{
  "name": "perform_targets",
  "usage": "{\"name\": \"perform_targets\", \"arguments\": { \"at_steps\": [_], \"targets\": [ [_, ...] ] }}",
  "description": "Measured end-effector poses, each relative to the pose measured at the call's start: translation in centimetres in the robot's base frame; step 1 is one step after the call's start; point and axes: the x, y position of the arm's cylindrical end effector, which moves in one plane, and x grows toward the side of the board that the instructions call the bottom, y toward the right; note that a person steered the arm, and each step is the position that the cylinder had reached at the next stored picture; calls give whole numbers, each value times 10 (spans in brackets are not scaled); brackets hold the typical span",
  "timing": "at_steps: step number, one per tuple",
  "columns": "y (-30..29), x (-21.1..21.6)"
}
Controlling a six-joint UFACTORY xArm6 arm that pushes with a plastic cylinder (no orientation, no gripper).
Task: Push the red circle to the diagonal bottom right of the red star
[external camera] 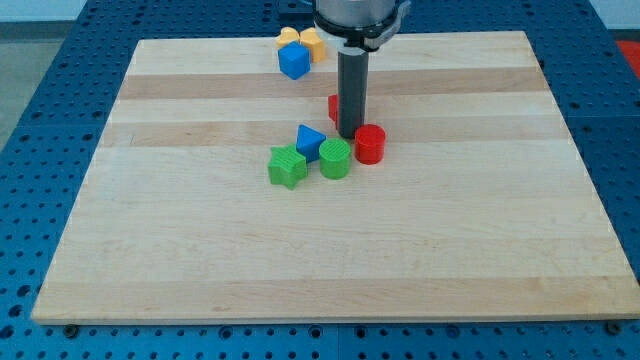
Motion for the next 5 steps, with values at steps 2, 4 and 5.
{"name": "perform_targets", "arguments": {
  "at_steps": [2, 4, 5],
  "targets": [
    [8, 18],
    [62, 29],
    [45, 34]
  ]
}}
